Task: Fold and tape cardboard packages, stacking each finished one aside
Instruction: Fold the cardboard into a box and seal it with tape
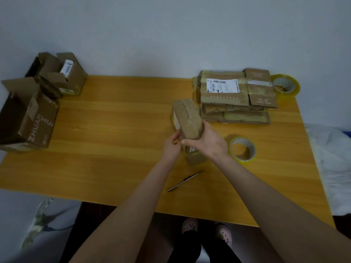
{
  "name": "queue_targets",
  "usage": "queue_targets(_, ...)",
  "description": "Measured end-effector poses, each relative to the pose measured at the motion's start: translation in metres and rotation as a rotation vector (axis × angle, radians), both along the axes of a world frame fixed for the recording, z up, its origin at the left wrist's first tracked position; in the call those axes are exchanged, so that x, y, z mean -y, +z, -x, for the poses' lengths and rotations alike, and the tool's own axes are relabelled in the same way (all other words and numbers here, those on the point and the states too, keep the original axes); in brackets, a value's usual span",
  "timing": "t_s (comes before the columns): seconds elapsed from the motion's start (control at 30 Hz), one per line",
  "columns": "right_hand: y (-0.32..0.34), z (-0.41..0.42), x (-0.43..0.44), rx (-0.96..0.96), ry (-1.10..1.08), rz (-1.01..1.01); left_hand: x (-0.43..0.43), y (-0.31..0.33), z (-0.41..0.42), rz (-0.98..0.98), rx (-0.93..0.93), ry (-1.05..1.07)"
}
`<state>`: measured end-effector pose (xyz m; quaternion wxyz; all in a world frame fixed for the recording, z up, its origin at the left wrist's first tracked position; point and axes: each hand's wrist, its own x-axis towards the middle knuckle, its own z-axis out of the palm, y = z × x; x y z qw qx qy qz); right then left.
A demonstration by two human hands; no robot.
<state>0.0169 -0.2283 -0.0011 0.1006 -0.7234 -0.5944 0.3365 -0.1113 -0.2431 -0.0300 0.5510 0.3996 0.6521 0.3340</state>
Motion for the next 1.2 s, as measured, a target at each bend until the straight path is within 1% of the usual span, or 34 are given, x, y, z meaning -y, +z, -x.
queue_targets(0.07,-0.001,0.001,-0.006,0.115,-0.024,0.010,0.000,0.003,-0.004,-0.046,-0.025,-0.049)
queue_targets(0.1,0.000,-0.001,-0.009,0.129,-0.053,0.011,-0.002,0.001,-0.003,-0.065,-0.053,-0.066)
queue_targets(0.13,0.001,-0.003,-0.011,0.106,-0.088,0.012,-0.005,0.000,0.000,-0.058,-0.083,-0.054)
queue_targets(0.2,0.003,-0.009,-0.012,-0.039,-0.175,0.011,-0.008,-0.006,0.009,0.069,-0.101,0.072)
queue_targets(0.23,0.004,-0.012,-0.011,-0.130,-0.220,0.008,-0.009,-0.009,0.013,0.164,-0.059,0.146)
queue_targets(0.3,0.008,-0.015,-0.009,-0.276,-0.254,-0.011,-0.008,-0.011,0.018,0.309,0.125,0.197)
queue_targets(0.37,0.011,-0.017,-0.005,-0.391,-0.243,-0.035,-0.008,-0.007,0.018,0.345,0.284,0.194)
queue_targets(0.43,0.013,-0.018,-0.002,-0.449,-0.234,-0.061,-0.009,-0.003,0.019,0.328,0.327,0.231)
queue_targets(0.47,0.015,-0.019,-0.002,-0.436,-0.223,-0.081,-0.010,-0.003,0.019,0.303,0.312,0.252)
queue_targets(0.53,0.020,-0.020,-0.001,-0.316,-0.166,-0.121,-0.010,-0.003,0.018,0.242,0.212,0.280)
queue_targets(0.63,0.022,-0.013,-0.001,-0.052,-0.079,-0.128,-0.011,-0.008,0.018,0.184,-0.065,0.276)
queue_targets(0.7,0.022,-0.002,0.003,0.097,-0.017,-0.089,-0.009,-0.012,0.018,0.220,-0.195,0.244)
queue_targets(0.73,0.021,0.005,0.005,0.146,0.012,-0.056,-0.008,-0.013,0.018,0.263,-0.227,0.214)
queue_targets(0.8,0.017,0.018,0.010,0.212,0.059,-0.001,-0.002,-0.016,0.020,0.323,-0.220,0.150)
queue_targets(0.9,0.003,0.036,0.014,0.280,0.119,0.051,0.004,-0.012,0.021,0.353,-0.129,0.152)
queue_targets(0.97,-0.006,0.043,0.017,0.298,0.144,0.068,0.001,-0.002,0.023,0.293,-0.008,0.151)
queue_targets(1.0,-0.009,0.044,0.018,0.287,0.144,0.065,-0.002,0.003,0.023,0.243,0.074,0.147)
queue_targets(1.03,-0.010,0.042,0.017,0.258,0.139,0.065,-0.005,0.007,0.023,0.200,0.115,0.133)
queue_targets(1.07,-0.010,0.040,0.016,0.215,0.135,0.068,-0.006,0.011,0.022,0.167,0.121,0.110)
queue_targets(1.13,-0.008,0.031,0.014,0.142,0.146,0.072,-0.009,0.013,0.018,0.122,0.071,0.050)
queue_targets(1.2,-0.005,0.020,0.013,0.130,0.169,0.064,-0.011,0.014,0.012,0.105,0.020,0.001)
